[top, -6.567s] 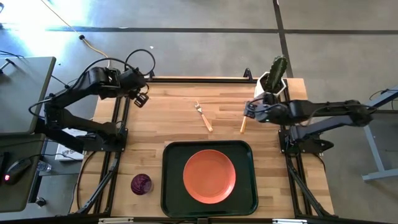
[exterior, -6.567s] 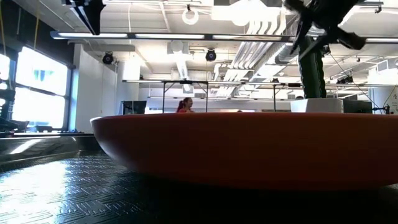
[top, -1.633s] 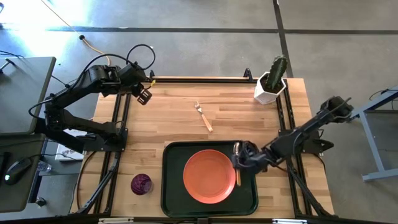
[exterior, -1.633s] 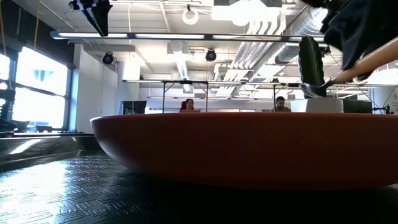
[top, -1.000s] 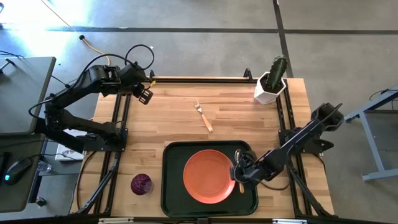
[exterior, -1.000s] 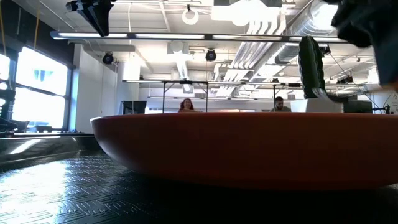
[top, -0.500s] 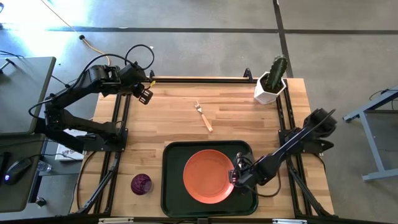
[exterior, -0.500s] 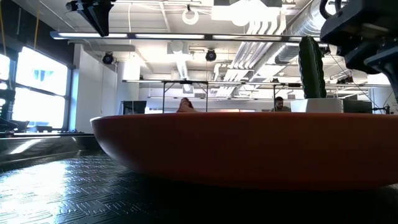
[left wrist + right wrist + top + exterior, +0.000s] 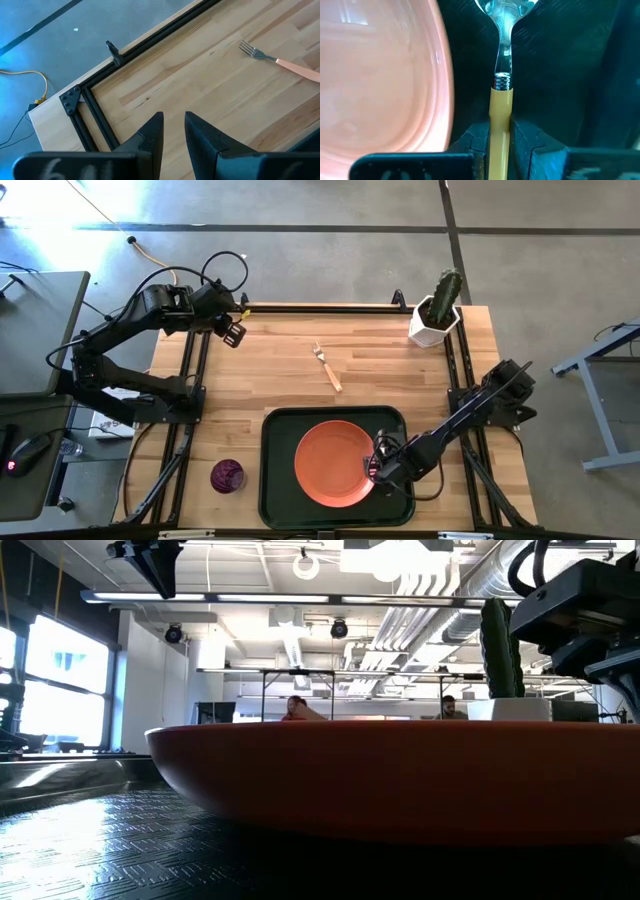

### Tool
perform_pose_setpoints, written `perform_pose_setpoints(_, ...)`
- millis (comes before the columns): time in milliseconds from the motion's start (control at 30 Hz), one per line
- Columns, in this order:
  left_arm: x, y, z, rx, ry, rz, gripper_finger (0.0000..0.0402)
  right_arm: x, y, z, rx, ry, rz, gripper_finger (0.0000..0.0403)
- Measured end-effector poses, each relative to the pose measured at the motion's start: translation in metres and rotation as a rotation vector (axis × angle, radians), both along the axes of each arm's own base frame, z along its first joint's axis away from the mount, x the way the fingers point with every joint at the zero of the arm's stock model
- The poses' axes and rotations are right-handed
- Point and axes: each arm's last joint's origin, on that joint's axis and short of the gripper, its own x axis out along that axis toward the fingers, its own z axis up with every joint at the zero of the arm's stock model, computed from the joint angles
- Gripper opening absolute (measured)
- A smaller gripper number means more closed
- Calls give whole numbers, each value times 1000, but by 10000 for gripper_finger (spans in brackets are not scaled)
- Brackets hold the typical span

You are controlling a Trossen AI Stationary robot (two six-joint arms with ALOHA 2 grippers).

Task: Pick and place plate/cup/fork/spoon on tray
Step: Put the yellow spoon on the black tray to the right of the orange plate

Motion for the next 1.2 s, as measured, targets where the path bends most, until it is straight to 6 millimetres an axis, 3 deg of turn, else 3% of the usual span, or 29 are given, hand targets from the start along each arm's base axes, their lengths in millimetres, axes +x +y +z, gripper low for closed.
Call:
perform_pose_setpoints(367, 0, 0, 0, 5, 14, -21, 70, 0, 0, -1, 33, 30, -25, 30)
perform_pose_setpoints(667, 0, 0, 0, 5, 15, -21, 70, 2, -2, -1, 59, 43, -28, 63)
perform_pose_setpoints(1200, 0, 0, 0, 15, 41, -63, 70, 2, 0, 0, 90, 55, -15, 67)
